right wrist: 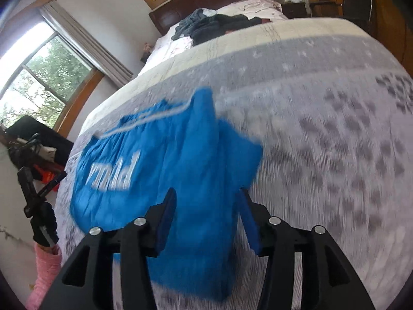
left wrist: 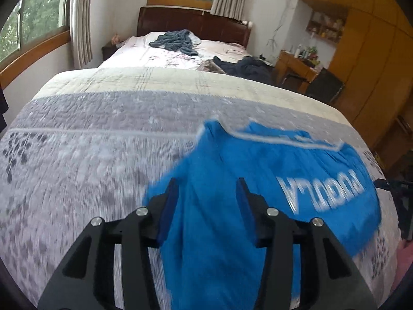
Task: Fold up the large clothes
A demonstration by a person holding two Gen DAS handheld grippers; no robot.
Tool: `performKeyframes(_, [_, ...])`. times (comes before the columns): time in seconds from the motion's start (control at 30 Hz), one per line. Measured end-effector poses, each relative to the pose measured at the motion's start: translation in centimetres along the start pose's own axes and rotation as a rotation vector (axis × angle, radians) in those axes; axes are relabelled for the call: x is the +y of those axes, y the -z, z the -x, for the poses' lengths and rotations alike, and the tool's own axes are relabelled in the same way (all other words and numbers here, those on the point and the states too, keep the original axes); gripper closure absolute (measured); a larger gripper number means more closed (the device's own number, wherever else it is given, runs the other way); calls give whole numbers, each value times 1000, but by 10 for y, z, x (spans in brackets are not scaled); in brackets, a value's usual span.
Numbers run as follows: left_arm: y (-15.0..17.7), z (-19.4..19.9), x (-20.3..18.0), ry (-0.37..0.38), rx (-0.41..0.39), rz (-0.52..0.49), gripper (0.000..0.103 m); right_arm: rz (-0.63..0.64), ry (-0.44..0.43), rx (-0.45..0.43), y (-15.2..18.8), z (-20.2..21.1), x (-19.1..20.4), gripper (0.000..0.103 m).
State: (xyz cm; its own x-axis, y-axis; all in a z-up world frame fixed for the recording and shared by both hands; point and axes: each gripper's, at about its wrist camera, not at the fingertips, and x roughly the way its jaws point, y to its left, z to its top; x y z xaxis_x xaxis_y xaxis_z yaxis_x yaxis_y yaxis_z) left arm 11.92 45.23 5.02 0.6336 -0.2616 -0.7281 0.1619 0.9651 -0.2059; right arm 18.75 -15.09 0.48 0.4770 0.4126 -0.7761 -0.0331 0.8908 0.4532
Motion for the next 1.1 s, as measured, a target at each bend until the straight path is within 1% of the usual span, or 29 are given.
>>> performKeyframes(0.07, [19, 12, -3, 3, -2, -7, 55, 7, -15, 13, 20, 5, 1, 53])
performKeyframes(0.17, [40, 16, -4, 0, 8, 0, 55, 2, -18, 30, 40, 6, 0, 55])
performKeyframes(0.23, [49, 13, -5, -1, 23, 7, 55, -1, -38, 38, 47, 4, 0, 67])
performKeyframes(0.27, [54, 9, -3, -12, 34, 8, 55, 0, -40, 41, 50, 3, 0, 68])
performKeyframes(0.33, [57, -1, 0, -32, 50, 10, 56, 15, -13, 38, 53, 2, 2, 72])
performKeyframes(0.4, [63, -9, 5, -56, 56, 4, 54, 7, 6, 59, 56, -6, 1, 76])
performKeyframes(0.5, [65, -16, 12, -37, 64, 20, 52, -10, 4, 94, 62, -18, -5, 77])
performKeyframes(0.63, [70, -21, 13, -48, 59, 3, 51, -25, -12, 99, 62, -25, -10, 77])
performKeyframes(0.77, [68, -18, 14, -39, 67, 24, 51, -7, -2, 94, 60, -23, -5, 77])
performKeyframes(0.87, [65, -7, 16, -20, 67, 31, 52, -5, -18, 73, 58, -12, -4, 68])
performKeyframes(0.9, [63, -2, 17, -16, 62, 29, 51, -2, -23, 58, 57, -6, -5, 55])
performKeyframes(0.93, [62, 2, 18, -11, 55, 31, 41, -1, -32, 44, 57, -1, -6, 46])
performKeyframes(0.97, [59, 8, 21, 2, 46, 42, 32, -1, -45, 25, 55, 5, -7, 45])
performKeyframes(1.0, [57, 10, 25, 13, 40, 52, 30, -3, -56, 14, 53, 9, -8, 44])
performKeyframes(1.03, [54, 12, 28, 20, 37, 62, 29, -8, -74, -1, 50, 13, -10, 39])
performKeyframes(1.1, [47, 9, 37, 28, 51, 84, 25, -19, -103, -17, 43, 18, -14, 32])
